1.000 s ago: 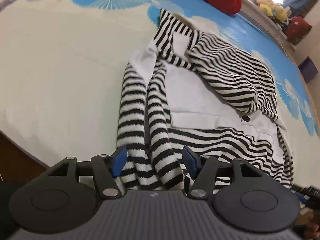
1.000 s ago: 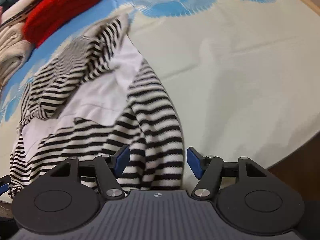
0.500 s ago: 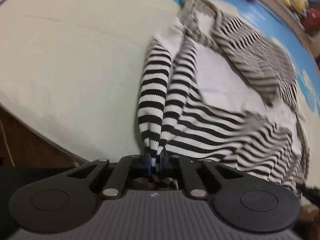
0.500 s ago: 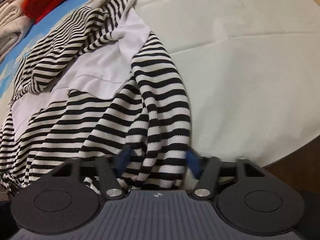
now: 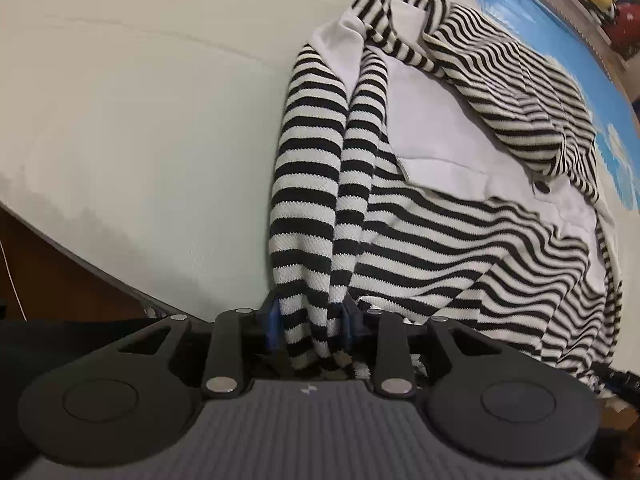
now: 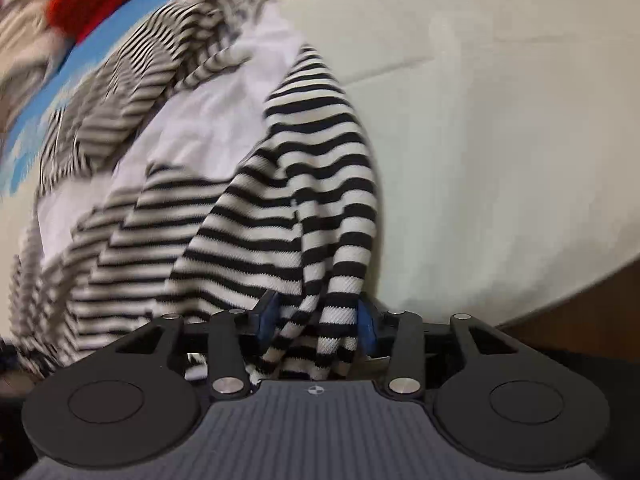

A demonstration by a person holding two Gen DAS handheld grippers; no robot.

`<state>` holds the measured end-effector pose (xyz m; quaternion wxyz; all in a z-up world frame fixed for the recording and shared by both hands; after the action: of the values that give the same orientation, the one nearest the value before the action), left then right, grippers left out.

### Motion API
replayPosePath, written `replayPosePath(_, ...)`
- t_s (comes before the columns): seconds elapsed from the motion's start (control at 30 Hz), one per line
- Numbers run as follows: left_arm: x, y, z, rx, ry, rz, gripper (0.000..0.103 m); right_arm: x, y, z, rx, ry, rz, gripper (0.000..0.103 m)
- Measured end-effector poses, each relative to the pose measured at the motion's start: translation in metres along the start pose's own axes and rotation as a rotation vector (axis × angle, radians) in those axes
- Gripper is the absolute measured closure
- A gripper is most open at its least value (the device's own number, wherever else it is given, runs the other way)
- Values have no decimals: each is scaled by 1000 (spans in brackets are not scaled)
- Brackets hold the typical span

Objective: Fold small clothes

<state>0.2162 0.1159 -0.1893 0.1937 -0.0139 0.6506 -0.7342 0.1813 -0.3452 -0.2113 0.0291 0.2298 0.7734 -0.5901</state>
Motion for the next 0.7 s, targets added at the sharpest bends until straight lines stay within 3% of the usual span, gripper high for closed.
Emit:
replayPosePath(0.03, -2, 1, 4, 3, 10, 4, 88, 1, 0, -3, 3, -20, 2, 58)
replayPosePath(0.07, -3, 1, 8, 16, 17, 12, 95, 1, 0, -4, 0, -25, 2, 66)
replayPosePath(0.1, -4, -3, 8, 20, 19, 28, 95, 1, 0, -4, -9, -21, 5, 87)
replayPosePath(0.13, -6, -6, 7, 19, 19, 47, 95, -1, -1, -4, -28, -11, 10, 94)
replayPosePath(0.23, -6, -19, 2, 37, -12, 91, 95, -11, -16, -4, -79, 28, 90, 94)
replayPosePath(0.33, -2, -14, 2, 21, -6, 68, 92, -16, -24, -4, -82, 29, 129, 94)
replayPosePath(0.4, -1, -4, 2, 28, -12, 24, 89, -13, -16, 1, -44, 40, 94, 90)
replayPosePath(0.5, -2, 1, -1, 18, -27, 7, 81, -2, 1, 4, -5, 48, 10, 75)
replayPosePath(0.7, -1, 2, 0, 8, -22, 6, 76, 0, 1, 1, 11, -2, 9, 73)
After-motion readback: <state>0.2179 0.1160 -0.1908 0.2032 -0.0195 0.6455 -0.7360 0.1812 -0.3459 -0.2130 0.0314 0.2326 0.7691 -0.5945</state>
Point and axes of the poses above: each gripper's, at about its wrist camera, not at the fingertips, and y roughly the way its jaws point, z to its right, x to its underside, the point moved 8 cm from there along y, roughly the way its jaws point
